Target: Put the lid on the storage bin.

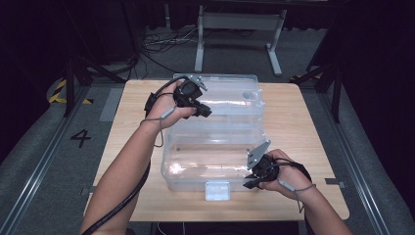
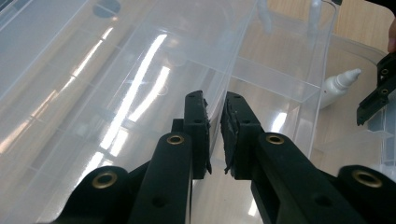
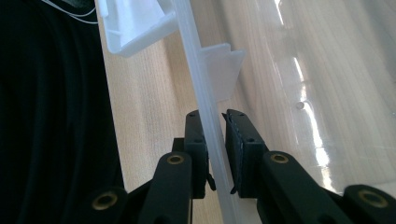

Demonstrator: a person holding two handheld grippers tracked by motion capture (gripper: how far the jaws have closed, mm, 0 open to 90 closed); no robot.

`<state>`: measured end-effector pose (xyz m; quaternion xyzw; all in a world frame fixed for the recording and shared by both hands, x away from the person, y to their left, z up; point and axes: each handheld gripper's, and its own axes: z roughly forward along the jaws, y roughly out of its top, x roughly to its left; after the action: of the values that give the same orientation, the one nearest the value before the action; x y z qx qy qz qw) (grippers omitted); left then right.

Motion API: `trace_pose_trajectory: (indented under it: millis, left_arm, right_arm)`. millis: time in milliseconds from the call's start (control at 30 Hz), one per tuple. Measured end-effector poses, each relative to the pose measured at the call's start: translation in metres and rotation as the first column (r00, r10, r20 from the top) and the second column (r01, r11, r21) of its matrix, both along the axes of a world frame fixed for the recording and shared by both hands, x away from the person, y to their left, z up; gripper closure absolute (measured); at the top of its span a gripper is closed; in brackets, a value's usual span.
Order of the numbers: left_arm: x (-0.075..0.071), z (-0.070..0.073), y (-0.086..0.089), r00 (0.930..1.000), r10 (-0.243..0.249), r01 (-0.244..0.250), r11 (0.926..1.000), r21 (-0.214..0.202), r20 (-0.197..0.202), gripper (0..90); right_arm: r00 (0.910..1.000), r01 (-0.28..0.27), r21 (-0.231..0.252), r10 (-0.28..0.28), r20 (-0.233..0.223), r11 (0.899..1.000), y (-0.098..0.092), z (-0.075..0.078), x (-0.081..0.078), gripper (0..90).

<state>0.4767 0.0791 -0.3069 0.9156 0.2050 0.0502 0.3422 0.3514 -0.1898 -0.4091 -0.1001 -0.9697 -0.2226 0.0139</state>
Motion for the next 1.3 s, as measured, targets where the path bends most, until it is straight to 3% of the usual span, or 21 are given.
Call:
trace_pose_trajectory:
  millis: [100, 733, 933, 1100, 1300]
  left_arm:
    - [-0.003, 0.002, 0.0, 0.9999, -0.012, 0.012, 0.9999, 0.011, 0.005, 81.5]
    - [-0.025, 0.013, -0.005, 0.9975, -0.068, 0.066, 0.9953, 0.07, 0.021, 83.2]
    - [-0.029, 0.015, -0.005, 0.9972, -0.074, 0.074, 0.9949, 0.069, 0.004, 83.3]
    - [-0.036, 0.016, -0.006, 0.9952, -0.097, 0.096, 0.9917, 0.085, 0.011, 83.8]
    - [-0.043, 0.018, -0.006, 0.9928, -0.12, 0.119, 0.9875, 0.103, 0.003, 84.6]
  right_arm:
    - [0.9997, -0.024, -0.007, 0.024, 0.006, 1.0, -0.001, 0.0, 0.002, 79.4]
    - [0.9999, -0.01, -0.001, 0.01, 0.003, 1.0, -0.002, 0.0, 0.001, 79.3]
    - [0.9999, -0.011, 0.001, 0.011, 0.003, 1.0, -0.002, 0.0, 0.0, 79.2]
    - [1.0, 0.009, 0.015, -0.009, 0.002, 1.0, -0.003, -0.001, -0.001, 79.1]
    - [0.9999, -0.005, 0.008, 0.004, 0.015, 1.0, -0.005, -0.001, -0.001, 78.9]
